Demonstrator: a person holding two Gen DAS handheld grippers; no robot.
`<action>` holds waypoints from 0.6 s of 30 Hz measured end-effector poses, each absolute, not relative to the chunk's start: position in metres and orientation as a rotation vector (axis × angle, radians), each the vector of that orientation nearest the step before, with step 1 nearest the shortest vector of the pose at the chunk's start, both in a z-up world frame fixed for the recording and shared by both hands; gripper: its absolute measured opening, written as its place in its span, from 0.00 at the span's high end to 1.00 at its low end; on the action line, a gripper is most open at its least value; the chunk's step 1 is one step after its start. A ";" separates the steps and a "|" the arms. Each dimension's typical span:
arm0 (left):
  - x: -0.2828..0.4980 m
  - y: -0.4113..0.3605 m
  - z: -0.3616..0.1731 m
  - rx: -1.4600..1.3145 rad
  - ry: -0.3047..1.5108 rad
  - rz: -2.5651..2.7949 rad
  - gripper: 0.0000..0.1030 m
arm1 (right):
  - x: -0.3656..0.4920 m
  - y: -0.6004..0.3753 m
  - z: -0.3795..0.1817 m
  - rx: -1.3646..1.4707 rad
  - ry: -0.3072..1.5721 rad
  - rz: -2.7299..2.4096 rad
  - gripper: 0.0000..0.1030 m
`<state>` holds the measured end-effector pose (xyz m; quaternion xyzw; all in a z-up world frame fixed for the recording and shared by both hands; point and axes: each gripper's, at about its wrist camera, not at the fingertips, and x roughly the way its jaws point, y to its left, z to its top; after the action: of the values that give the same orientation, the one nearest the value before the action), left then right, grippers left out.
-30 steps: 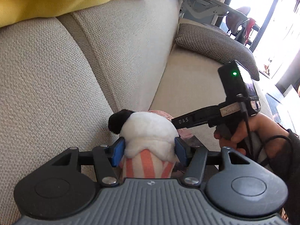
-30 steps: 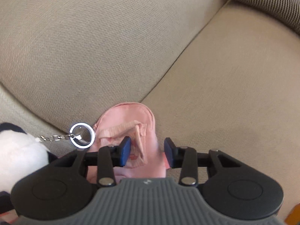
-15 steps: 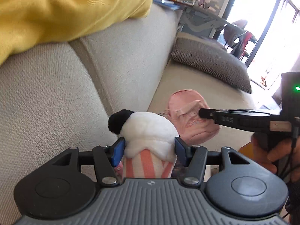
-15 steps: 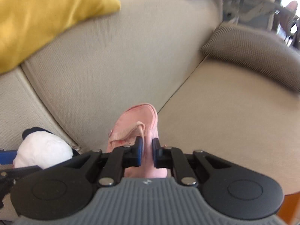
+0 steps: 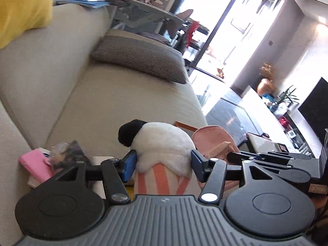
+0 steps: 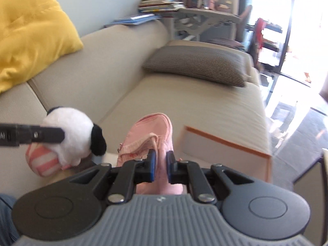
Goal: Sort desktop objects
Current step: 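Carry the panda plush and pink backpack into the shoebox and release them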
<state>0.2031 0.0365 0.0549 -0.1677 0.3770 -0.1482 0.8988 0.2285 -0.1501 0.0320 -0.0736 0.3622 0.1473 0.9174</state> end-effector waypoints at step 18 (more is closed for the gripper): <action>0.256 -0.111 -0.024 -0.201 1.011 -0.461 0.36 | 0.188 -0.240 -0.024 -0.196 0.829 0.060 0.89</action>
<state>0.2558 -0.1115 -0.0237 -0.0951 0.4789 -0.2184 0.8449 0.1882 -0.2398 -0.0239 -0.0950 0.4022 0.0291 0.9102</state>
